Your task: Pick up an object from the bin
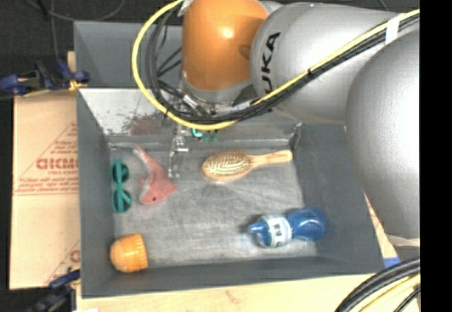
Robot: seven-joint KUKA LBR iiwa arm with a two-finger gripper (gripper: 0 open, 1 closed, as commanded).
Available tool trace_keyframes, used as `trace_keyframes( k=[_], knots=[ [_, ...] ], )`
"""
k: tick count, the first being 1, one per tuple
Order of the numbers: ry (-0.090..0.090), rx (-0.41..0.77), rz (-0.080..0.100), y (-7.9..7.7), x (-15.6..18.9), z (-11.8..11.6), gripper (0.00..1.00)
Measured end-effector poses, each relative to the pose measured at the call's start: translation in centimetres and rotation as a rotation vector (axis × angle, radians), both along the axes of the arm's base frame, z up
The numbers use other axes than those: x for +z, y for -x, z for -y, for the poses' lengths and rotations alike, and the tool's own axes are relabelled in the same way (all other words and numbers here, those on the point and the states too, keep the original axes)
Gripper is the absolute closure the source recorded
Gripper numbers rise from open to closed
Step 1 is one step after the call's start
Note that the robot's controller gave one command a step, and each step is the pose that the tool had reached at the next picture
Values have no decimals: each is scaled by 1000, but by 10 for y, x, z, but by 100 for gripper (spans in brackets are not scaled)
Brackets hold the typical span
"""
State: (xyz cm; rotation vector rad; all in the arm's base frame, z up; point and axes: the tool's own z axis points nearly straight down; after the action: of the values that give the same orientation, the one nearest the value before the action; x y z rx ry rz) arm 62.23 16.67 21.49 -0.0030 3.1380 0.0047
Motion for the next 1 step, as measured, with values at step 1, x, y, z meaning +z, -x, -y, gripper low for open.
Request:
trace_keyframes(
  k=[1],
  knots=[
    [1,39,9,3,-39,0,0]
  ],
)
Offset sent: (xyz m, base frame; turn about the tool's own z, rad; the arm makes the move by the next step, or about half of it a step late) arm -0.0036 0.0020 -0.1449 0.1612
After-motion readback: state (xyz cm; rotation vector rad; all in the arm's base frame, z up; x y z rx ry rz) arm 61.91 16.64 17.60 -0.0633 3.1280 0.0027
